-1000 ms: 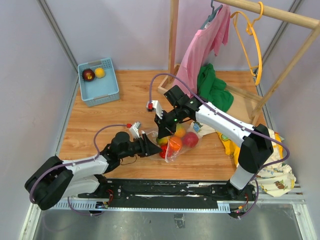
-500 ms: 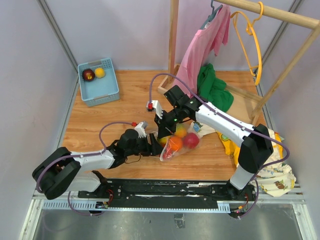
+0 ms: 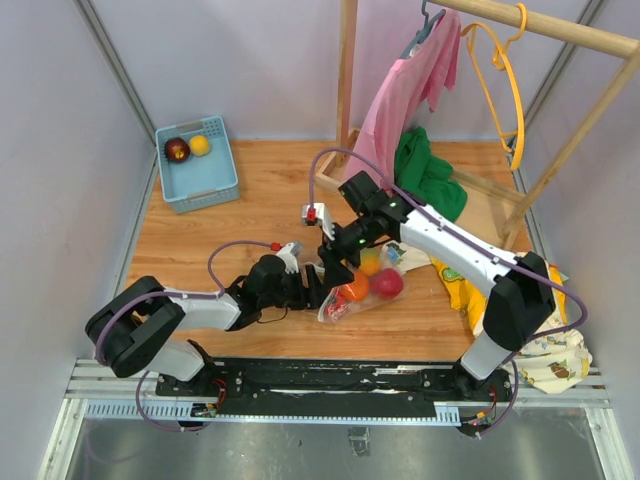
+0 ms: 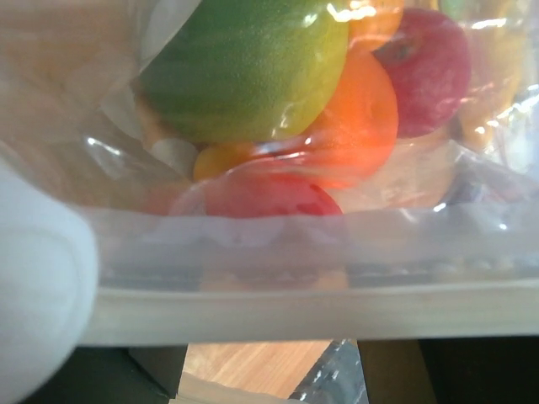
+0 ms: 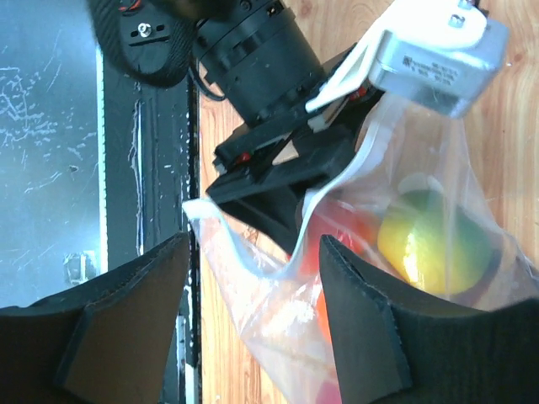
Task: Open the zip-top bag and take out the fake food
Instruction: Pick up the fake fruit from the zipper food storage bag.
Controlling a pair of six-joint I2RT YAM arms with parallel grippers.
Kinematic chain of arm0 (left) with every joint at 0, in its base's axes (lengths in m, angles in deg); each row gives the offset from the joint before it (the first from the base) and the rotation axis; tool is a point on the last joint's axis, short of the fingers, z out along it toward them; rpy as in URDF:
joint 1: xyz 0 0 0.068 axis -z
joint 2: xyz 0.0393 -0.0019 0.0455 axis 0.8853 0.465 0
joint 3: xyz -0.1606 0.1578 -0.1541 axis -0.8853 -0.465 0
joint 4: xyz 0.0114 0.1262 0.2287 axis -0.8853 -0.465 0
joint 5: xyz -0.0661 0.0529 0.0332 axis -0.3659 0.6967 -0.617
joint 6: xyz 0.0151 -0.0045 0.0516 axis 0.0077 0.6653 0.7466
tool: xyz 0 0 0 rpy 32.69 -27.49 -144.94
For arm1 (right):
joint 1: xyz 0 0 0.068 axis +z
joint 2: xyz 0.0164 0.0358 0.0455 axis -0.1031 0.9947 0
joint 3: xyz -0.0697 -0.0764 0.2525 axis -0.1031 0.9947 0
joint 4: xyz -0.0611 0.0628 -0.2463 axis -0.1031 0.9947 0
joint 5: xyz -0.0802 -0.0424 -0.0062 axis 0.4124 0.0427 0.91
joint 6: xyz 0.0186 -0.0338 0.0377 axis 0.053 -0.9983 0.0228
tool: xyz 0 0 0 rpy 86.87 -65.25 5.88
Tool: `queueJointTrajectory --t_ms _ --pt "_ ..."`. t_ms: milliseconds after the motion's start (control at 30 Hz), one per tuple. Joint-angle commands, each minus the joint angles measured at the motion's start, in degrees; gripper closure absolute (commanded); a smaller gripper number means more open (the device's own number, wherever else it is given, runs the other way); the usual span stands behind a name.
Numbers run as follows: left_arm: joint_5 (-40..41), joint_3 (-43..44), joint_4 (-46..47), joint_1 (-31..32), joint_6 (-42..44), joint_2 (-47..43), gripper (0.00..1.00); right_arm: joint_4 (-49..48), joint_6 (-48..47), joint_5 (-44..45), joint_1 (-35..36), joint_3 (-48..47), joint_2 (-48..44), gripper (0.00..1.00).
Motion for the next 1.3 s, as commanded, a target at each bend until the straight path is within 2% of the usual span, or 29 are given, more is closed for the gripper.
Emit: queueJointTrajectory --t_ms 0,100,167,333,400,500,600,900,1267 --pt "-0.77 0.96 2.6 0.64 1.85 1.15 0.29 5.11 -8.33 -9.21 -5.58 1.42 -5.52 0.36" --pt "-1.39 0.67 3.54 0.62 2.17 0.8 0.29 9.31 -15.06 -12.3 -9.07 1.01 -6.94 0.37" --pt "-1.74 0.58 3.75 0.65 2.37 0.77 0.29 12.55 -22.96 -12.82 -10.2 1.48 -7.76 0.39" --pt "-2.68 1.01 3.52 0.34 2.11 1.98 0.29 26.03 -61.17 -10.85 -10.42 6.04 -7.64 0.36" --pt "-3.12 1.26 3.49 -0.02 1.63 2.83 0.28 27.46 -70.16 -8.35 -10.44 7.62 -6.75 0.35" --pt "-3.27 1.27 3.49 -0.49 1.28 3.38 0.29 23.35 -69.92 -6.74 -10.43 8.86 -5.23 0.36" --pt "-3.54 1.02 3.81 -1.02 0.87 3.47 0.29 15.05 -64.66 -5.08 -9.14 11.31 -4.22 0.38" --pt "-4.88 1.09 3.85 -1.92 0.06 3.93 0.28 -6.19 -50.18 2.89 -4.03 20.48 -2.25 0.54" --pt "-5.87 3.09 2.92 -2.11 -1.43 6.22 0.24 -11.8 -45.94 5.73 -2.09 23.26 -0.12 0.79"
